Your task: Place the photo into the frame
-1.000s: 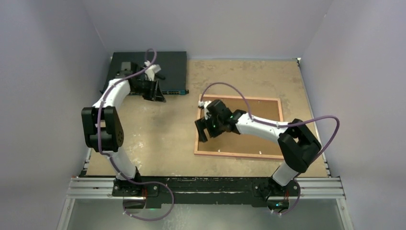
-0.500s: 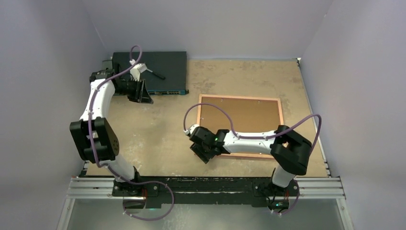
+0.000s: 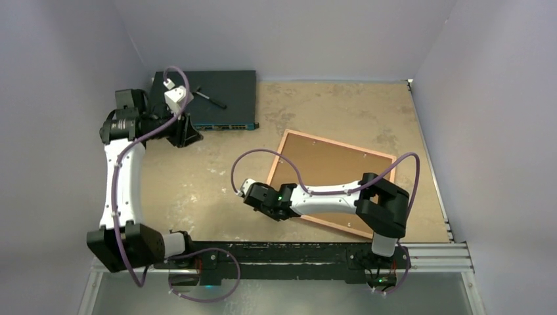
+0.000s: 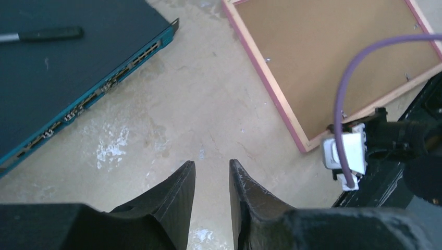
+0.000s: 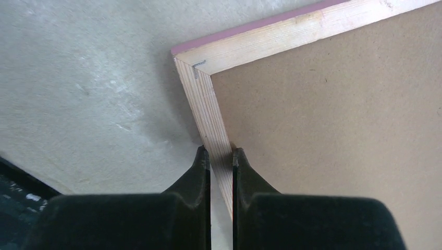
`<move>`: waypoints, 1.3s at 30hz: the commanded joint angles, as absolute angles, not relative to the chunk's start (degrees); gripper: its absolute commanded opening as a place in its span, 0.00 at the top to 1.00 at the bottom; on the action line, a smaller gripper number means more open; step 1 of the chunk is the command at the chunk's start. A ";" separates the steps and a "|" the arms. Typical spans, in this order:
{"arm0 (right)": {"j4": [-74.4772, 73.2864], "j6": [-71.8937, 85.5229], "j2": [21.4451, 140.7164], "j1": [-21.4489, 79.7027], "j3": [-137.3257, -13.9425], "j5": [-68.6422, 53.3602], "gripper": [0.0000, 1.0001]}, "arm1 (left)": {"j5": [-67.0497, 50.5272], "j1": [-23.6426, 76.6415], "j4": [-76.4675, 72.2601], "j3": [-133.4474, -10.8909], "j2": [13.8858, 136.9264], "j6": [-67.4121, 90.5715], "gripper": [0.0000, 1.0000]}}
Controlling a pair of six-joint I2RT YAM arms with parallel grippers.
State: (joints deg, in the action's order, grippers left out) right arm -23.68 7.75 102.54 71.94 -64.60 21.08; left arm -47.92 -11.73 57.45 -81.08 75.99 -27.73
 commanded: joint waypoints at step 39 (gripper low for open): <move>-29.58 10.02 103.70 59.76 -107.62 -16.34 1.00 | -60.56 -8.90 65.78 -46.36 40.39 -153.57 0.49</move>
